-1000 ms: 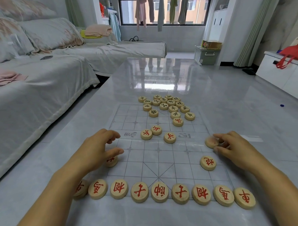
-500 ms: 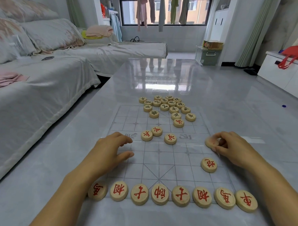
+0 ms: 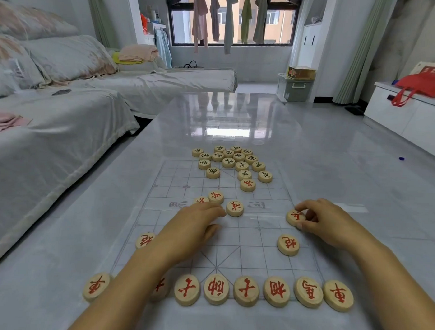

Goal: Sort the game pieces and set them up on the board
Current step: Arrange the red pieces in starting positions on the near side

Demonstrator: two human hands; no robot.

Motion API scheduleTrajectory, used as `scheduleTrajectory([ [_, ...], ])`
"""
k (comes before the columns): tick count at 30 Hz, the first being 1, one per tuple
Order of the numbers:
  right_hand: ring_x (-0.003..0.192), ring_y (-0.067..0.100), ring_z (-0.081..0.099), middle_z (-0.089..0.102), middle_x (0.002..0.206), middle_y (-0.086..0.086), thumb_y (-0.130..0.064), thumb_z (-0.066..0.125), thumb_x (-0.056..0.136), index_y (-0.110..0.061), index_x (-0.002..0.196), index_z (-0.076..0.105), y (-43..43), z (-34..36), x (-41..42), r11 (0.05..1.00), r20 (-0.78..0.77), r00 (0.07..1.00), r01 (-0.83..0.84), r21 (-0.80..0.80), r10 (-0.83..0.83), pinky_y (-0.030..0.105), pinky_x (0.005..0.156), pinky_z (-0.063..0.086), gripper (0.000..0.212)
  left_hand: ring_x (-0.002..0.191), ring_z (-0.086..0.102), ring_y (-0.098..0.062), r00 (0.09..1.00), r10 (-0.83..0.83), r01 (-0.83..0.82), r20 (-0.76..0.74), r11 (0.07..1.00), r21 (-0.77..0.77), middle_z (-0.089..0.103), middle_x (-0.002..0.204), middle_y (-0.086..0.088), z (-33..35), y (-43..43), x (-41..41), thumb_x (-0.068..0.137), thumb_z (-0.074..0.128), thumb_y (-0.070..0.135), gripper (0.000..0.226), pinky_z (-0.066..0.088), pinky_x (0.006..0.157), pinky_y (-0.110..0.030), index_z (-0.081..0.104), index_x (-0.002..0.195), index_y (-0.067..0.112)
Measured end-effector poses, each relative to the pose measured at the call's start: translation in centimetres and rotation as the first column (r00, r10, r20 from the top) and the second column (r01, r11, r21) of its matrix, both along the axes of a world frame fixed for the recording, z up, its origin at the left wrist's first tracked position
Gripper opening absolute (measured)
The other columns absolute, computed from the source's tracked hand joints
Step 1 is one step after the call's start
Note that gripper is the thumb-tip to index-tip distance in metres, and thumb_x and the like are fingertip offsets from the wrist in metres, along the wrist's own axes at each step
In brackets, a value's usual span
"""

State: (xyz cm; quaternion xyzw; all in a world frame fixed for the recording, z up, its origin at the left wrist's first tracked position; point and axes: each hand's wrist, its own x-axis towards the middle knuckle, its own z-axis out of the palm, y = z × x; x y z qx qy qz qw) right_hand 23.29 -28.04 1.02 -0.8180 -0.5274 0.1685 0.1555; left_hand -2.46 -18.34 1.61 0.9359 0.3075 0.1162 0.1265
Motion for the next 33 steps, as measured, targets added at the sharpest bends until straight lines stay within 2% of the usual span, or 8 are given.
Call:
scheduleTrajectory([
  [4,0.088,0.013,0.053,0.053,0.092,-0.007,-0.029,0.063,0.085,-0.024,0.115,0.056,-0.9,0.5,0.8,0.999,-0.040,0.999,0.009,-0.039,-0.011,0.023,0.072,0.040,0.031,0.140,0.025,-0.010,0.998,-0.057,0.057,-0.037,0.998,-0.002,0.029,0.152,0.006,-0.5,-0.4,1.4,0.096,0.040,0.017,0.044,0.023,0.115,-0.027,0.037,0.140,0.026],
  [8,0.085,0.012,0.054,0.053,0.088,-0.009,-0.028,0.064,0.084,-0.023,0.115,0.057,-1.4,0.6,1.0,1.000,-0.043,0.999,0.004,-0.027,-0.005,0.019,0.065,0.040,0.032,0.142,0.022,-0.015,0.991,-0.022,0.025,-0.132,0.999,0.022,0.024,0.154,0.002,-0.1,0.0,2.7,0.097,0.038,0.013,0.046,0.020,0.115,-0.029,0.034,0.142,0.022],
  [11,0.084,0.012,0.053,0.053,0.089,-0.008,-0.027,0.065,0.083,-0.023,0.115,0.057,-1.4,0.7,0.9,1.000,-0.057,0.998,-0.004,-0.018,0.003,0.018,0.064,0.040,0.033,0.133,0.035,-0.024,0.970,0.013,0.006,-0.243,0.997,0.077,0.036,0.147,-0.006,0.8,0.7,4.7,0.094,0.038,0.008,0.039,0.033,0.109,-0.037,0.044,0.133,0.014],
  [14,0.087,0.012,0.054,0.053,0.094,-0.006,-0.027,0.064,0.084,-0.024,0.115,0.056,-1.5,0.7,0.7,1.000,-0.052,0.999,-0.017,-0.026,0.016,0.020,0.069,0.041,0.033,0.118,0.043,-0.026,0.946,-0.001,0.025,-0.324,0.997,0.070,0.049,0.132,-0.008,0.9,1.1,6.0,0.094,0.038,0.010,0.031,0.038,0.095,-0.034,0.049,0.123,0.011],
  [19,0.091,0.014,0.055,0.055,0.101,-0.003,-0.028,0.064,0.084,-0.023,0.115,0.056,-1.7,0.7,0.5,0.999,-0.046,0.998,-0.035,-0.023,0.033,0.025,0.078,0.044,0.032,0.111,0.051,-0.023,0.974,0.051,-0.071,-0.220,0.994,-0.085,0.050,0.127,-0.005,0.3,0.2,6.2,0.090,0.047,0.004,0.041,0.045,0.091,-0.031,0.048,0.129,0.018],
  [22,0.092,0.014,0.055,0.054,0.103,-0.002,-0.028,0.064,0.084,-0.024,0.115,0.056,-1.8,0.7,0.4,0.999,-0.037,0.998,-0.042,-0.027,0.041,0.026,0.081,0.045,0.033,0.104,0.055,-0.019,0.986,0.092,-0.114,-0.140,0.981,-0.154,0.054,0.121,-0.003,0.0,-0.5,6.4,0.087,0.057,0.013,0.040,0.045,0.082,-0.026,0.049,0.125,0.020],
  [27,0.093,0.015,0.055,0.054,0.105,-0.001,-0.028,0.064,0.084,-0.023,0.115,0.056,-1.9,0.8,0.4,0.999,-0.041,0.998,-0.042,-0.024,0.041,0.025,0.080,0.044,0.033,0.111,0.051,-0.019,0.978,0.184,-0.205,-0.098,0.926,-0.317,0.047,0.129,-0.002,0.3,-0.6,7.2,0.076,0.073,0.028,0.065,0.045,0.093,-0.032,0.041,0.132,0.019],
  [33,0.089,0.013,0.054,0.053,0.098,-0.004,-0.027,0.063,0.085,-0.023,0.114,0.055,-1.9,0.9,0.3,0.999,-0.053,0.998,-0.048,-0.023,0.047,0.023,0.075,0.042,0.031,0.101,0.052,-0.020,0.982,0.180,-0.191,-0.062,0.937,-0.292,0.052,0.117,-0.004,-0.1,-1.4,8.1,0.077,0.072,0.027,0.043,0.046,0.087,-0.032,0.051,0.113,0.015],
])
